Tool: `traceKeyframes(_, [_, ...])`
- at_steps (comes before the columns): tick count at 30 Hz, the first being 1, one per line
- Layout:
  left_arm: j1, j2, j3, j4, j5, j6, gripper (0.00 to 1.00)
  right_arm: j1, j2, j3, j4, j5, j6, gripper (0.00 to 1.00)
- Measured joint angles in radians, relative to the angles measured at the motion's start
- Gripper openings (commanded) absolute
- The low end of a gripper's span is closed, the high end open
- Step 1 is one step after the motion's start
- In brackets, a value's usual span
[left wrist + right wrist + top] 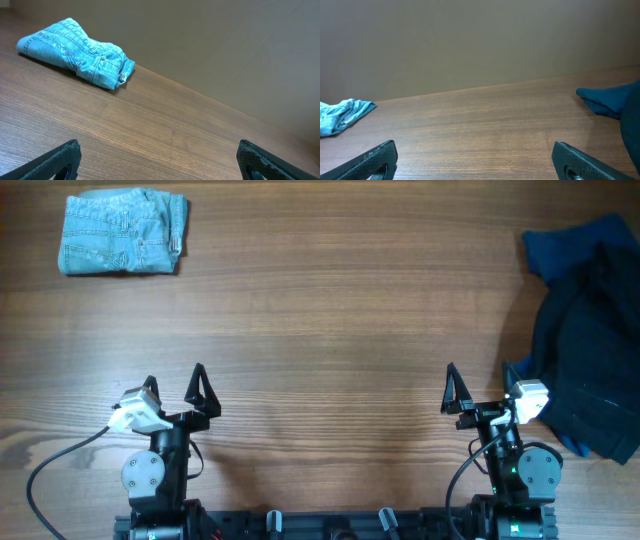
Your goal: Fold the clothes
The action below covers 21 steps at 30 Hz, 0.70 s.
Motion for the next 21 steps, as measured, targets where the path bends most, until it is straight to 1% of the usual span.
traceKeyframes(16, [0.0, 0.0, 0.0, 0.0, 0.0, 0.0, 1.0, 0.0, 0.0, 0.0, 0.009, -0.003, 0.002, 1.0])
traceKeyframes(19, [0.0, 0.0, 0.0, 0.0, 0.0, 0.0, 1.0, 0.0, 0.0, 0.0, 0.018, -0.048, 0.095, 1.0])
traceKeyframes(20, [0.0, 0.0, 0.0, 0.0, 0.0, 0.0, 1.0, 0.0, 0.0, 0.0, 0.014, -0.092, 0.199, 1.0])
traceKeyframes(21, [0.0, 0.0, 0.0, 0.0, 0.0, 0.0, 1.0, 0.0, 0.0, 0.0, 0.015, -0.117, 0.264, 1.0])
